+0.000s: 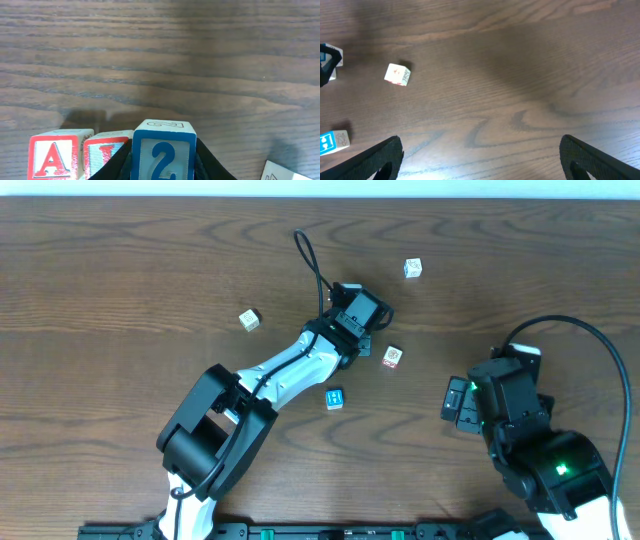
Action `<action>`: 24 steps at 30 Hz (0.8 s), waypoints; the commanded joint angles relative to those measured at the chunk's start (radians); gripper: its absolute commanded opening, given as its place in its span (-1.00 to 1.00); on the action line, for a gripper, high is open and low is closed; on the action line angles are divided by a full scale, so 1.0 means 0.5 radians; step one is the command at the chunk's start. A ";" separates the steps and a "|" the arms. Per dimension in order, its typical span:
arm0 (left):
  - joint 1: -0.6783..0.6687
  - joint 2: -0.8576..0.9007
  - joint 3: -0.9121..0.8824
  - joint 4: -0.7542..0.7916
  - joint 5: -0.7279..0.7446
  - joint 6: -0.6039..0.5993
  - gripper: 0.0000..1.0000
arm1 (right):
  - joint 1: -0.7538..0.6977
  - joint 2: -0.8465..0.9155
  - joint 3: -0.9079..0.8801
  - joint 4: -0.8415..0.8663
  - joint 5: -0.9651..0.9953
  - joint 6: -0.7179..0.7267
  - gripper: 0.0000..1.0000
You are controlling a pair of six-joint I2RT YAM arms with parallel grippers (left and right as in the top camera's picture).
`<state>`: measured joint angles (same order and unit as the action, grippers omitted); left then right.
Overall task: Spell out Ai2
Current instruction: 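Carry the 2 block with the left gripper toward the AI blocks, then lower the 2 block right of the I block and open the left gripper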
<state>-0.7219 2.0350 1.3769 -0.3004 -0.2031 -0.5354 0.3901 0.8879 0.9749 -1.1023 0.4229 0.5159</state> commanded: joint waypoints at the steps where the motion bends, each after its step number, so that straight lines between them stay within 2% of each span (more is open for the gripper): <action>1: 0.007 0.011 0.037 0.003 -0.080 -0.038 -0.89 | -0.012 -0.007 0.004 -0.002 0.027 0.029 0.99; 24: 0.007 0.050 0.036 0.002 -0.073 -0.069 -0.89 | -0.012 -0.007 0.004 -0.002 0.027 0.029 0.98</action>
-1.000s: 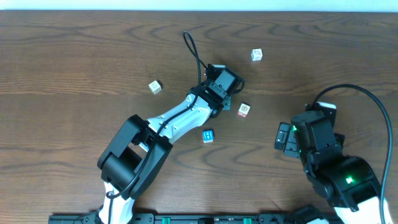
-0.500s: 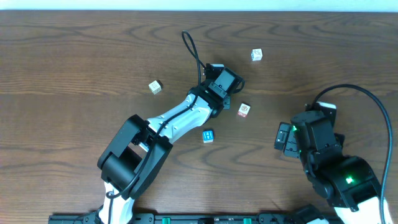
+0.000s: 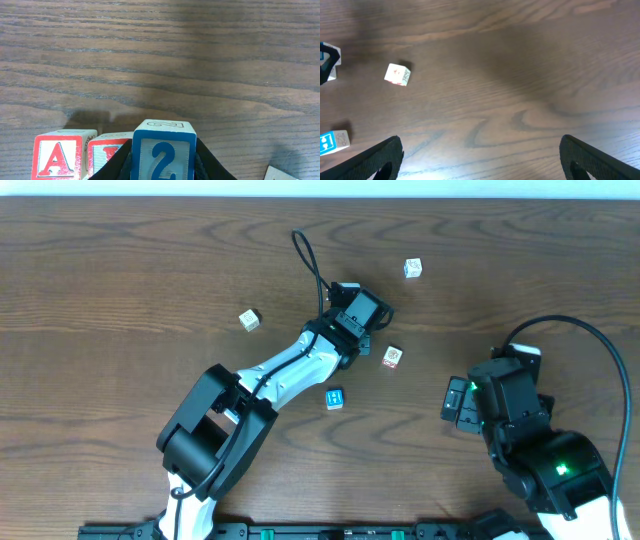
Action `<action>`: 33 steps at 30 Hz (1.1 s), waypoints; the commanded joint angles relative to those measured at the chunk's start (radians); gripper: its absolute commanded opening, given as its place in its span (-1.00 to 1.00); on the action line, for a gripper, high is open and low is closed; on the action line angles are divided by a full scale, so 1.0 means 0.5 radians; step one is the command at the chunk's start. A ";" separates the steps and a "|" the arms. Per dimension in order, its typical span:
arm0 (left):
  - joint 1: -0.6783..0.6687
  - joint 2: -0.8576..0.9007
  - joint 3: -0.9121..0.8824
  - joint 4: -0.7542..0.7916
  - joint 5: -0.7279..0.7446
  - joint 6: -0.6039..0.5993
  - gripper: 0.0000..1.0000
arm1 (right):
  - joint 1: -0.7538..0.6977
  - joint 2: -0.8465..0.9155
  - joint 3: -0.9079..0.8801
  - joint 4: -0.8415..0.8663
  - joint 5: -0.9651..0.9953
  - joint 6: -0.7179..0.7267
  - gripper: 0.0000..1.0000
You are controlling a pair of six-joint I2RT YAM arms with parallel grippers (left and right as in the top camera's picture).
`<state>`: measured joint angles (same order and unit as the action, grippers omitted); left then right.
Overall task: Spell out Ai2
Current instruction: 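Lower the 2 block right of the I block and open the left gripper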
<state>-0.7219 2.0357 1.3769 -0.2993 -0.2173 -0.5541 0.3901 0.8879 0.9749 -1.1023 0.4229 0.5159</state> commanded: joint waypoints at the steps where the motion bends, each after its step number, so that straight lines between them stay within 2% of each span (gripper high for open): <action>1: 0.007 0.051 0.036 -0.008 -0.045 -0.037 -0.89 | -0.012 -0.007 0.004 -0.002 0.027 0.029 0.99; 14: 0.007 0.074 0.036 -0.031 -0.043 -0.060 -0.89 | -0.012 -0.007 0.004 -0.002 0.027 0.029 0.99; 20: 0.007 0.074 0.036 -0.030 -0.043 -0.060 -0.70 | -0.012 -0.007 0.004 -0.002 0.027 0.029 0.99; 33: 0.007 0.074 0.036 -0.034 -0.043 -0.060 -0.64 | -0.012 -0.007 0.004 -0.002 0.027 0.030 0.99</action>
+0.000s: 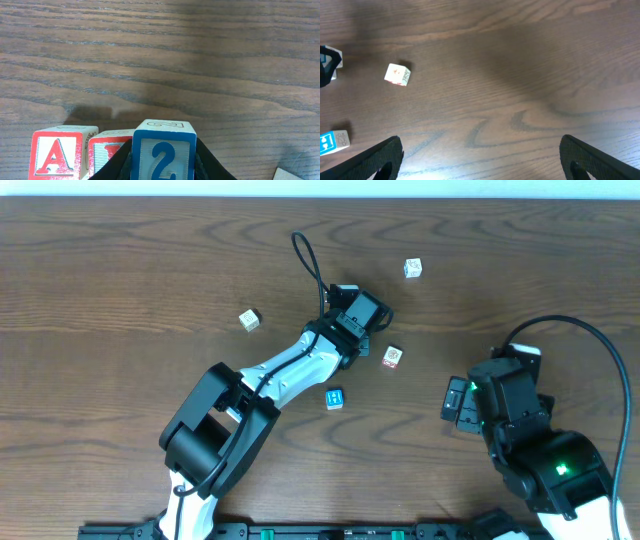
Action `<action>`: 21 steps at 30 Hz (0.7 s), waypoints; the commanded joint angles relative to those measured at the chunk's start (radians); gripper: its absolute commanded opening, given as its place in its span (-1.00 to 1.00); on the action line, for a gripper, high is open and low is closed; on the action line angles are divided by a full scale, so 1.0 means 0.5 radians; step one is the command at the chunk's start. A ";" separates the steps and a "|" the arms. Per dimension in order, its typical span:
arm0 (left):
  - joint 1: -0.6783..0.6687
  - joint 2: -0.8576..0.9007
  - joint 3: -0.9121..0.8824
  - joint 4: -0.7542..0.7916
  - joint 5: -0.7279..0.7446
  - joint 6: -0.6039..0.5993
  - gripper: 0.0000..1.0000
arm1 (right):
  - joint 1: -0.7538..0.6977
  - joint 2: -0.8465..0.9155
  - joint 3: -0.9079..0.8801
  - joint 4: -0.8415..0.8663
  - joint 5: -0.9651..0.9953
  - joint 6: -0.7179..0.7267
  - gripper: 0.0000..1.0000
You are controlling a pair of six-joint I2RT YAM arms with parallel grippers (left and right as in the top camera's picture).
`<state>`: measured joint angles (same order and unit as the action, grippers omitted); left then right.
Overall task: Spell out Ai2
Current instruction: 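Lower the 2 block right of the I block and open the left gripper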
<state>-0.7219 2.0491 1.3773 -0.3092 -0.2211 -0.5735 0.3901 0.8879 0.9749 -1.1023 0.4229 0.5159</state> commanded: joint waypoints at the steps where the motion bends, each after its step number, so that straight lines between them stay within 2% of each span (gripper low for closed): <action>1: 0.007 0.047 0.035 -0.015 -0.034 -0.021 -0.61 | -0.012 -0.007 0.004 -0.002 0.027 0.029 0.99; 8: 0.007 0.047 0.035 -0.017 -0.029 -0.021 -0.48 | -0.012 -0.007 0.004 -0.002 0.027 0.029 0.98; 13: 0.007 0.047 0.035 -0.017 -0.028 -0.021 -0.21 | -0.012 -0.007 0.004 -0.002 0.027 0.029 0.99; 21: 0.007 0.047 0.035 -0.018 -0.028 -0.021 -0.19 | -0.012 -0.007 0.004 -0.002 0.027 0.029 0.99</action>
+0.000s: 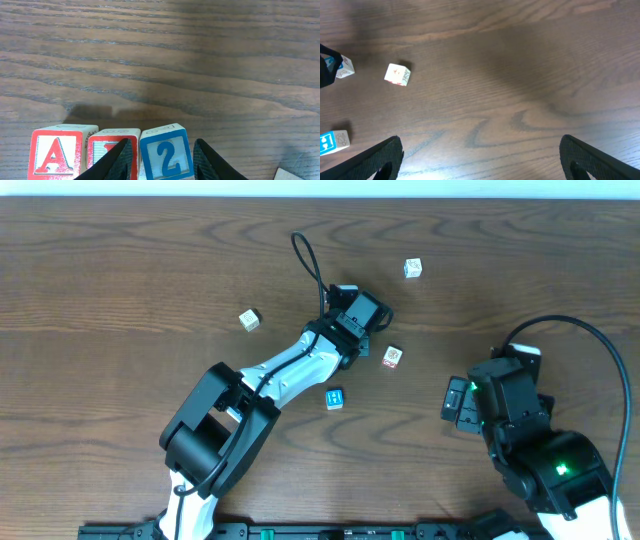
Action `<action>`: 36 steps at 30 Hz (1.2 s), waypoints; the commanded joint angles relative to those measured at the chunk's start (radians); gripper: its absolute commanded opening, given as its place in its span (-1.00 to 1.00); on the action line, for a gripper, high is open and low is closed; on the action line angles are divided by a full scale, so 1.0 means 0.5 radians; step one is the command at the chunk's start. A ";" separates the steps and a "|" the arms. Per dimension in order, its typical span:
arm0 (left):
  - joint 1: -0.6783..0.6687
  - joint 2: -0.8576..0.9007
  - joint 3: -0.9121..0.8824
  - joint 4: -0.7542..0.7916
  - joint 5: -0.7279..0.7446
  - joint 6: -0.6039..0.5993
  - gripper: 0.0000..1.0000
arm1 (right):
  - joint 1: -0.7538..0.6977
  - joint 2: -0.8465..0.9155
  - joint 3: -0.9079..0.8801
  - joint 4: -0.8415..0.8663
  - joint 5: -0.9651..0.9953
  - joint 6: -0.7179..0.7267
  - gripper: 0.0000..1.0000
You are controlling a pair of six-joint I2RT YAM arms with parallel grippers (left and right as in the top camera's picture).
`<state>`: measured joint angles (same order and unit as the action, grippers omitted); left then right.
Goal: Spell out Ai2
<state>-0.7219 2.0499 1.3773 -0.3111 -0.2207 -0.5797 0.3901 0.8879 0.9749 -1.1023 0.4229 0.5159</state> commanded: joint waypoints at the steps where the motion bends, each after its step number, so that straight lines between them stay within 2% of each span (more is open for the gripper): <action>1: 0.007 0.046 0.035 -0.014 -0.029 -0.008 -0.18 | -0.012 -0.007 0.004 -0.002 0.027 0.029 0.99; 9: 0.007 0.046 0.036 -0.011 -0.032 -0.001 -0.11 | -0.012 -0.007 0.004 -0.002 0.027 0.030 0.98; 13: 0.007 0.027 0.068 -0.028 -0.063 0.131 -0.08 | -0.012 -0.007 0.004 -0.002 0.027 0.030 0.98; 22: 0.007 -0.189 0.390 -0.356 -0.121 0.232 -0.05 | -0.012 -0.007 0.004 -0.002 0.027 0.030 0.99; 24: 0.007 -0.271 0.430 -0.411 -0.124 0.282 -0.12 | -0.012 -0.007 0.004 -0.002 0.027 0.030 0.98; 28: 0.017 -0.505 0.441 -0.549 -0.320 0.307 -0.63 | -0.012 -0.007 0.004 -0.002 0.027 0.029 0.99; 29: 0.023 -0.539 0.441 -0.570 -0.320 0.343 -0.83 | -0.012 -0.007 0.004 -0.002 0.027 0.029 0.99; 30: 0.030 -0.568 0.440 -0.602 -0.307 0.377 -0.89 | -0.012 -0.007 0.004 -0.002 0.027 0.029 0.98; 36: 0.030 -0.498 0.417 -0.761 -0.240 0.348 -0.89 | -0.012 -0.007 0.004 -0.002 0.027 0.030 0.98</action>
<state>-0.7113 1.7626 1.5921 -0.6571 -0.3428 -0.4114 0.3901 0.8879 0.9749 -1.1023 0.4232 0.5159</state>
